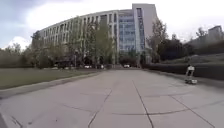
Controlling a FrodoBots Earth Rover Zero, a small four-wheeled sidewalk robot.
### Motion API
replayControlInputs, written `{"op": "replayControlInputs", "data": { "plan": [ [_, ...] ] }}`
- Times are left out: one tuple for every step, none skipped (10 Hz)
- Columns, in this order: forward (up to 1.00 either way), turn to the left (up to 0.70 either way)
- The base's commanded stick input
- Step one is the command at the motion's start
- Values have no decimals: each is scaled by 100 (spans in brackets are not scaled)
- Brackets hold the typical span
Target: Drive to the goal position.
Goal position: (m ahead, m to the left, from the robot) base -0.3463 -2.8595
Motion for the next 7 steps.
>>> {"op": "replayControlInputs", "data": {
  "plan": [
    [-70, 0],
    [-70, 0],
    [-70, 0],
    [-70, 0],
    [-70, 0],
    [-70, 0],
    [-70, 0]
  ]
}}
